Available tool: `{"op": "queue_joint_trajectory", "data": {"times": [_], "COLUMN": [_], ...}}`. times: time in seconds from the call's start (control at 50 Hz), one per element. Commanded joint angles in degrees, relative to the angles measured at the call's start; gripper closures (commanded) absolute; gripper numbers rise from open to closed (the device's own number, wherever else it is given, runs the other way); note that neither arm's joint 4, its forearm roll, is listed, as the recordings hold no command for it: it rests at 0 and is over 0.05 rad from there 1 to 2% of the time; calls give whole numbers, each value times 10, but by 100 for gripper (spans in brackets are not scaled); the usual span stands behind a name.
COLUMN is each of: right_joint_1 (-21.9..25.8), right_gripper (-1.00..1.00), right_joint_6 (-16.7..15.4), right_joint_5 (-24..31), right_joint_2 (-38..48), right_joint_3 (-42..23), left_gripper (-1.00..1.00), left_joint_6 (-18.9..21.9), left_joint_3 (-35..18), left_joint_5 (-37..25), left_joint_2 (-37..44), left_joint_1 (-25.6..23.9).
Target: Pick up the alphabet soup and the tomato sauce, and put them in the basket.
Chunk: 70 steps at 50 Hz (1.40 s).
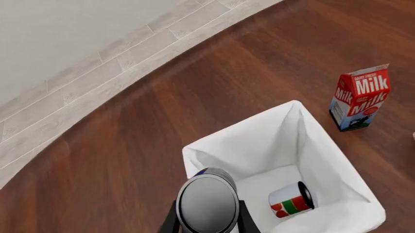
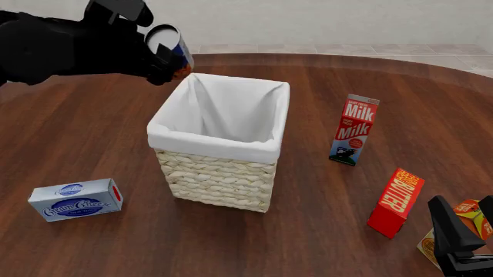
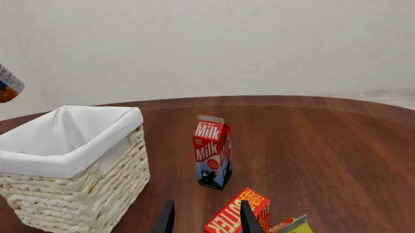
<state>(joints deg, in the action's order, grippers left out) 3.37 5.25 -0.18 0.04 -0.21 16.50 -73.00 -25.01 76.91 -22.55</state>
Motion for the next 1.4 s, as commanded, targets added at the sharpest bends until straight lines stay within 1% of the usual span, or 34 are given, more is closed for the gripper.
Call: {"op": "queue_joint_trajectory", "data": {"times": [0.02, 0.28, 0.42, 0.72, 0.92, 1.12, 1.18, 1.32, 1.4], "right_joint_1": [1, -2, -2, -6, -13, -18, -19, -23, -24], "right_gripper": [-100, -100, -100, -100, -100, -100, -100, -100, -100], "right_joint_6": [-2, -3, -2, 3, 9, 17, 18, 24, 25], "right_joint_5": [0, -2, -2, -3, -4, -5, -5, -6, -6], "right_joint_2": [0, 0, 0, 0, 0, 0, 0, 0, 0], "right_joint_3": [1, 0, 0, 0, 1, 0, 0, 1, 1], "left_gripper": [100, 100, 100, 100, 100, 100, 100, 100, 100], "left_joint_6": [7, 15, 21, 33, 51, 59, 54, 65, 66], "left_joint_3": [-20, -43, -33, -36, -29, -25, -30, -9, -7], "left_joint_5": [10, 5, 9, -1, 0, 5, 3, 12, 13], "left_joint_2": [26, 56, 67, 102, 124, 140, 143, 155, 160], "left_joint_1": [-15, -44, -53, -51, -49, -47, -46, -45, -44]}}
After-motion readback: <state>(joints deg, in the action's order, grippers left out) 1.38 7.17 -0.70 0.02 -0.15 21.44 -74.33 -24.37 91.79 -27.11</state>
